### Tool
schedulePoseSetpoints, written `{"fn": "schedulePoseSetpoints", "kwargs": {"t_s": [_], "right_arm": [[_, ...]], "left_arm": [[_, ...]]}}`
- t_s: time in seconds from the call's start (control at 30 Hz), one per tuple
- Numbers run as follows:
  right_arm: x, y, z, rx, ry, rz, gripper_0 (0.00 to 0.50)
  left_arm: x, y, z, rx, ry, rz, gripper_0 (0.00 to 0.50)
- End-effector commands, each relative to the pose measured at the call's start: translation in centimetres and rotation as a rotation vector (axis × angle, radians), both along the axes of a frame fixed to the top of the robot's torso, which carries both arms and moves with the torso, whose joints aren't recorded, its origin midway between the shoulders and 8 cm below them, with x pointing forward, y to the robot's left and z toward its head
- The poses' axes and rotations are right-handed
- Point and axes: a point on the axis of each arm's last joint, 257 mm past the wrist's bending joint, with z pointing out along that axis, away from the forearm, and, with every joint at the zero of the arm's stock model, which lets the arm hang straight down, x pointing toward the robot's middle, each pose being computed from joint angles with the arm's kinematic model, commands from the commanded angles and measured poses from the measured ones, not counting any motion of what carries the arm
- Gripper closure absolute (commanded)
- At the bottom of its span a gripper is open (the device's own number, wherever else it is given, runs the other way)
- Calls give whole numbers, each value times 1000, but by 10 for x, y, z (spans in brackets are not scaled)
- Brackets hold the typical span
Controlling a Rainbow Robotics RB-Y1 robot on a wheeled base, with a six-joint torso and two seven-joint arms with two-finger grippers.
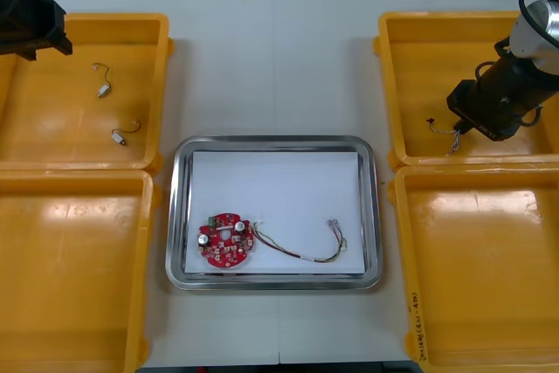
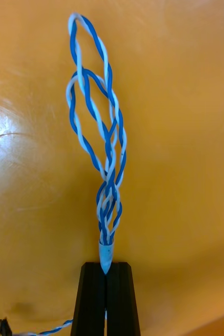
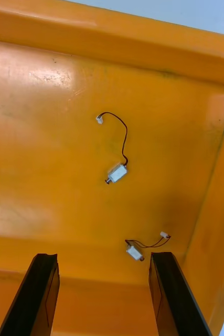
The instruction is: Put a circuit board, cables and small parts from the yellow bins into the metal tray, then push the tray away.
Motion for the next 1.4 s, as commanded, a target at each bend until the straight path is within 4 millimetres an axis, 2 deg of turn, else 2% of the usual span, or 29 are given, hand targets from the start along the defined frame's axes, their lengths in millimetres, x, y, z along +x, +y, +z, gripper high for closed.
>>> {"fn": "schedulePoseSetpoints", "kwargs": {"t_s": [0.03, 0.27, 0.53, 0.67, 0.9, 1.23, 1.4], "right_arm": [[8, 16, 8, -21, -24, 93, 500], [4, 14, 27, -51, -26, 181, 500], [-9, 7, 63, -115, -20, 349, 500], [-11, 15, 88, -144, -34, 403, 500], [-21, 35, 116, -171, -32, 511, 500], [-32, 51, 132, -233, -49, 703, 500], [-34, 78, 150, -207, -111, 756, 500]], "left_arm": [[16, -12, -3, 13, -24, -44, 0], [36, -18, -17, 22, -42, -48, 0], [61, -27, -38, 21, -75, -49, 0], [71, -33, -47, 11, -87, -48, 0], [78, -41, -61, 18, -94, -59, 0], [80, -37, -68, 38, -96, -58, 0], [85, -32, -74, 52, -111, -53, 0]]}}
